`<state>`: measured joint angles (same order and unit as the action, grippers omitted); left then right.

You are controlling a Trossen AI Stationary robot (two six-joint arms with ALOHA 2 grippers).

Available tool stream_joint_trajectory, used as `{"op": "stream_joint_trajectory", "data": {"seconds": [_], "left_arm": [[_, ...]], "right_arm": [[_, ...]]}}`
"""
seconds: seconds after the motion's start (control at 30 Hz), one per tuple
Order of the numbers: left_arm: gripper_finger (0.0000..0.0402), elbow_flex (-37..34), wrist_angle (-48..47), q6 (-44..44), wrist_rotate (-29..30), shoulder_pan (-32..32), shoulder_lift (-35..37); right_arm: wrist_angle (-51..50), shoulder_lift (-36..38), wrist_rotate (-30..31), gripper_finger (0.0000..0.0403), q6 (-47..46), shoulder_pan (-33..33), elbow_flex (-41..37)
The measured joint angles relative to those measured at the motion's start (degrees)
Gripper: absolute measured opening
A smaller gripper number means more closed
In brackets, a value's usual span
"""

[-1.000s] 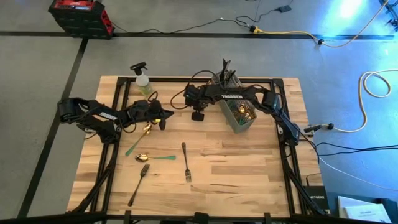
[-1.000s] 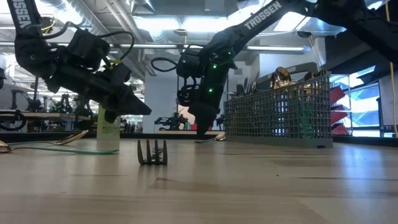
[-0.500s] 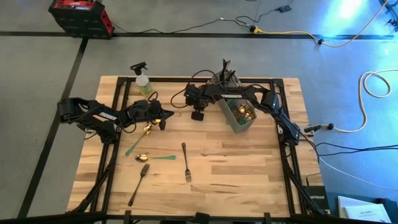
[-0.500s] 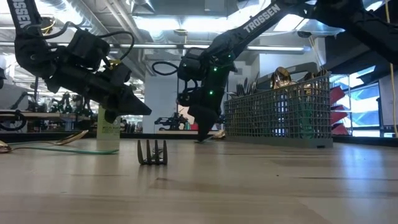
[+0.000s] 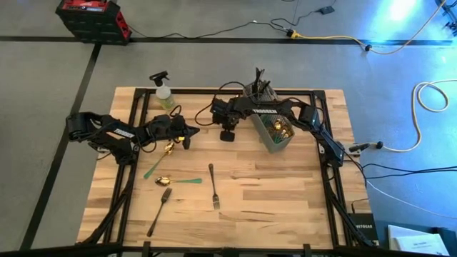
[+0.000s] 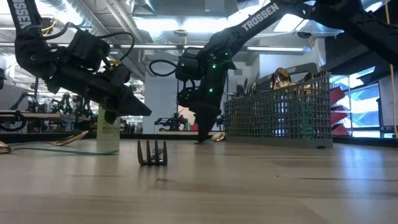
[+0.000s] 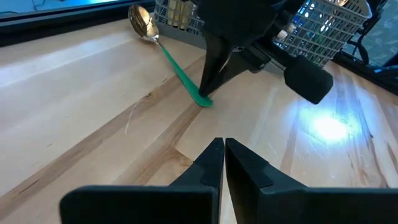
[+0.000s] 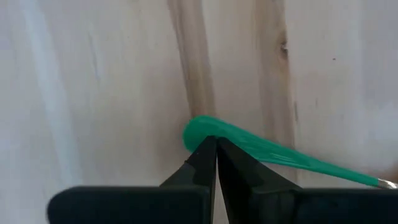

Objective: Sort silverware
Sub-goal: Put the green spoon into the silverware basket

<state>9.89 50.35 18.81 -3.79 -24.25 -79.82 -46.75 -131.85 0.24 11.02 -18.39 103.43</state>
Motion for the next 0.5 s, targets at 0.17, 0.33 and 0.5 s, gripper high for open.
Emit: {"op": "stream_joint_trajectory", "data": {"seconds": [0.17,0.33,0.5], "left_arm": [[0.0000,0.0,0.0,-0.3,0.0,0.0,0.0],[0.0000,0.0,0.0,-0.7,0.0,0.0,0.0],[0.0000,0.0,0.0,-0.8,0.2,0.0,0.0]], "right_arm": [[-0.4,0.0,-0.6,0.0000,-0.1,0.7,0.1],[-0.5,0.0,-1.5,0.0000,0.0,3.0,0.1],[0.4,-0.3,-9.1,0.0000,-0.3,6.2,0.1]]}}
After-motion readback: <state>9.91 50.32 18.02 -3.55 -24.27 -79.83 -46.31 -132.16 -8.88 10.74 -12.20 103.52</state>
